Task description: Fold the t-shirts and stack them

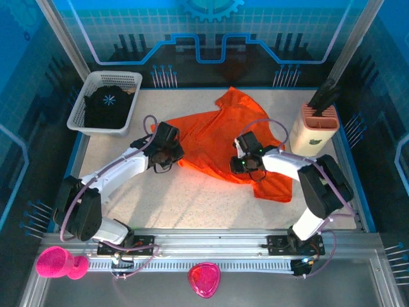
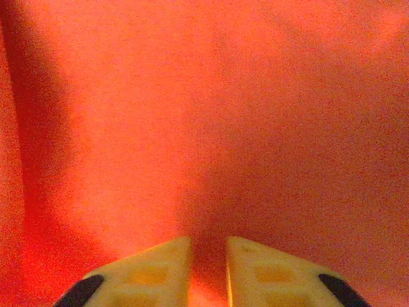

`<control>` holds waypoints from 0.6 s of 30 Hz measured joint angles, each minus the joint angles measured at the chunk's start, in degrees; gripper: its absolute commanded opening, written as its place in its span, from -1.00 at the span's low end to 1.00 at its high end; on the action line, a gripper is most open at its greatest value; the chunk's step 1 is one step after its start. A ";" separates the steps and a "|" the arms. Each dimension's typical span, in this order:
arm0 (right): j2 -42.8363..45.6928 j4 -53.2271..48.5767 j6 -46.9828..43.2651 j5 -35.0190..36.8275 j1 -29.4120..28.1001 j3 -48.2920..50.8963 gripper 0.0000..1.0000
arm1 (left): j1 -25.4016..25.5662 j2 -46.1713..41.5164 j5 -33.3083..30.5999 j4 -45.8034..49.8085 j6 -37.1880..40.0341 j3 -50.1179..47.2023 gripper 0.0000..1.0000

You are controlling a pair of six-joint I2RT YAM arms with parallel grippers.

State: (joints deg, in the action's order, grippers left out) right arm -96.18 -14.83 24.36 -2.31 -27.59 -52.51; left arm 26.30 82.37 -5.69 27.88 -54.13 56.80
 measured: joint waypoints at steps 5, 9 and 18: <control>-6.67 1.73 2.10 -2.38 2.69 -4.98 -1.00 | 1.97 -3.43 -2.67 2.69 -1.97 -3.74 -1.00; -9.22 3.39 3.78 -4.48 4.20 -6.54 -1.00 | 3.56 -8.11 -5.11 6.12 -4.31 -5.79 -1.00; -10.49 7.17 6.99 -8.68 6.21 -6.05 -1.00 | 6.58 -14.51 -6.99 16.61 -7.10 -6.01 -1.00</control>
State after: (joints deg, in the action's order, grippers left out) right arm -106.67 -7.66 31.35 -10.98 -21.39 -58.57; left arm 32.88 67.85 -12.69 44.49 -61.23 50.78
